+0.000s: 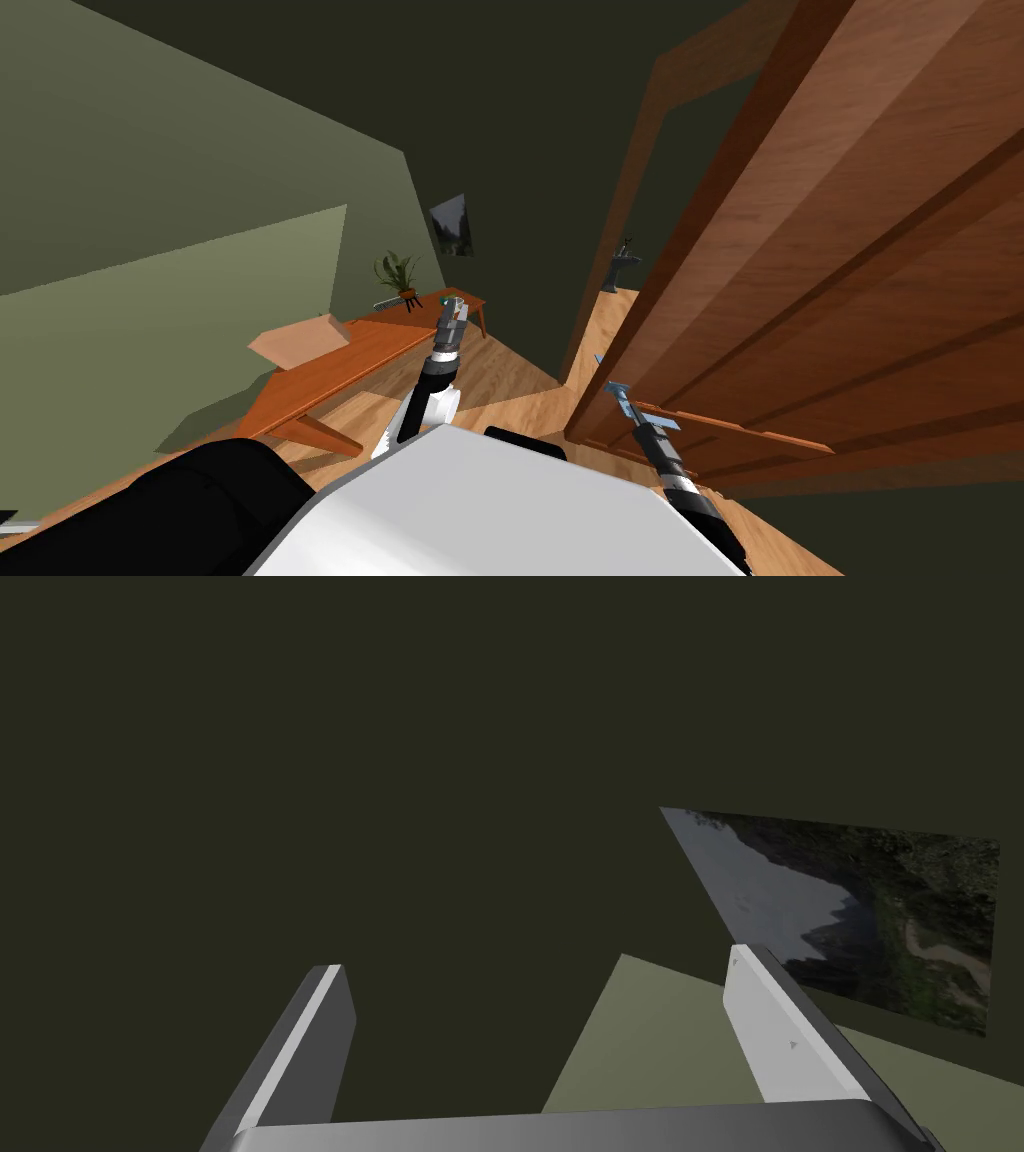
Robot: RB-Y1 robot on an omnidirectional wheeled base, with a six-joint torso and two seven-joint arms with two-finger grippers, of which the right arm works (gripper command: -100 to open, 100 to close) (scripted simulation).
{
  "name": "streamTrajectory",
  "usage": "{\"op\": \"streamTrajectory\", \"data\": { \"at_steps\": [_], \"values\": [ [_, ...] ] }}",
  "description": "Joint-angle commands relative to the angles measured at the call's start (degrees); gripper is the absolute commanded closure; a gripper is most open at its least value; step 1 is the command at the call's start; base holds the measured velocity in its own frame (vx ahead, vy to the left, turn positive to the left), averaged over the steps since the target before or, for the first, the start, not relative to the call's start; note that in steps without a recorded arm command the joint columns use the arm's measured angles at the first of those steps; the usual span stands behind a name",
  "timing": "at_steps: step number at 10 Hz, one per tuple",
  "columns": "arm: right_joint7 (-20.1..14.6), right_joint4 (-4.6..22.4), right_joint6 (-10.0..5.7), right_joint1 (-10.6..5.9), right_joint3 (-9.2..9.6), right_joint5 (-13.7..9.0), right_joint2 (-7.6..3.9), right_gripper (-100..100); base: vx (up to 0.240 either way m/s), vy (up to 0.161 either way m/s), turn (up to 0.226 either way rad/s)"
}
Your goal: Pull the door open
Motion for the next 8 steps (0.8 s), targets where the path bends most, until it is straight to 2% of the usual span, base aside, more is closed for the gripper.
{"op": "streamTrajectory", "data": {
  "at_steps": [1,7,8],
  "values": [
    [-0.7,0.5,-1.85,0.96,0.20,0.3,-0.62,100,-0.221,-0.096,0.210],
    [-2.7,2.7,-7.97,3.57,0.96,1.2,-2.58,100,-0.219,-0.065,0.156],
    [-2.4,2.8,-7.26,3.13,1.00,1.2,-2.23,100,-0.085,-0.028,0.028]
  ]
}}
